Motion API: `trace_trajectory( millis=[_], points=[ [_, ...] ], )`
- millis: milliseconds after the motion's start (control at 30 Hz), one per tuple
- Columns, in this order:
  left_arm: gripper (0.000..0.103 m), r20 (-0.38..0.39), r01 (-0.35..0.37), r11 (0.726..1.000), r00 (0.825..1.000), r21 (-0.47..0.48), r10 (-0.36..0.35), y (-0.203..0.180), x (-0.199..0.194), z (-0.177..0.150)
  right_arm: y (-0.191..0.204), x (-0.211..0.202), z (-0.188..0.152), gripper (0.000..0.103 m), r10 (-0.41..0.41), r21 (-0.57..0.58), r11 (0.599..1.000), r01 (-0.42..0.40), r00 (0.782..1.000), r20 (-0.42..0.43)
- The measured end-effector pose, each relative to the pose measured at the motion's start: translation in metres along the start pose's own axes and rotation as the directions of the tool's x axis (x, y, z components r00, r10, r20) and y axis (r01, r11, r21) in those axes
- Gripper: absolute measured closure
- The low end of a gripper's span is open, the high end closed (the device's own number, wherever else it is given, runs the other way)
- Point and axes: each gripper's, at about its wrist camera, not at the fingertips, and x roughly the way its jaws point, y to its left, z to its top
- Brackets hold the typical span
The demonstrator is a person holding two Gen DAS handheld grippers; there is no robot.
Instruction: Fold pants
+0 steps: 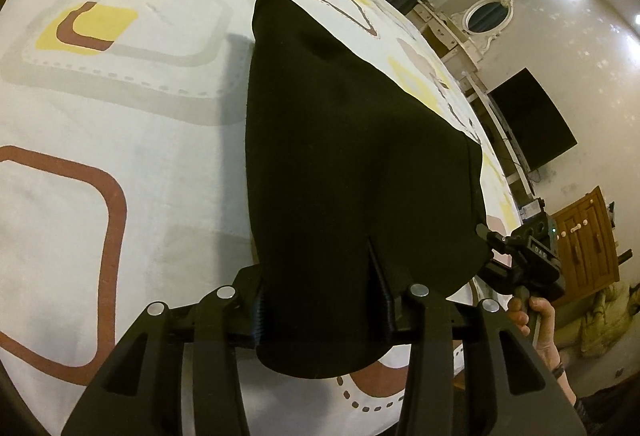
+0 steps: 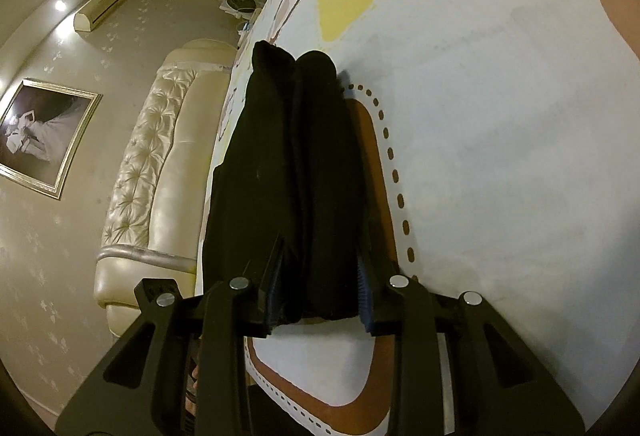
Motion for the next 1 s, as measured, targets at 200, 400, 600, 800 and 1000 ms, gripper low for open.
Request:
trace_trajectory(
  millis=[200,400,600,800,1000],
  points=[
    [0.059,0.000,-0.001,1.000,1.000,0.001,0.001,0.000,0.000,-0.001,-0.005,-0.003,0.003,0.073,0.018,0.018,1.000,-0.018,1.000,0.006],
    [0.059,-0.001,-0.013,1.000,1.000,0.010,0.013,-0.002,0.000,-0.002,-0.008,-0.003,0.004,0.073,0.024,0.023,0.999,-0.024,1.000,0.004],
    [0.057,-0.001,-0.053,0.998,0.999,0.026,0.053,-0.007,0.000,0.000,-0.011,-0.005,0.002,0.073,0.031,0.033,0.999,-0.031,0.999,0.008],
    [0.055,-0.004,-0.066,0.997,0.998,0.027,0.066,-0.008,0.000,0.000,-0.015,-0.005,0.002,0.073,0.049,0.049,0.998,-0.049,0.999,0.007],
    [0.039,0.047,-0.205,0.975,0.978,0.086,0.202,-0.024,-0.007,-0.005,-0.019,-0.017,-0.006,0.071,0.053,0.088,0.995,-0.056,0.998,0.036]
  ],
)
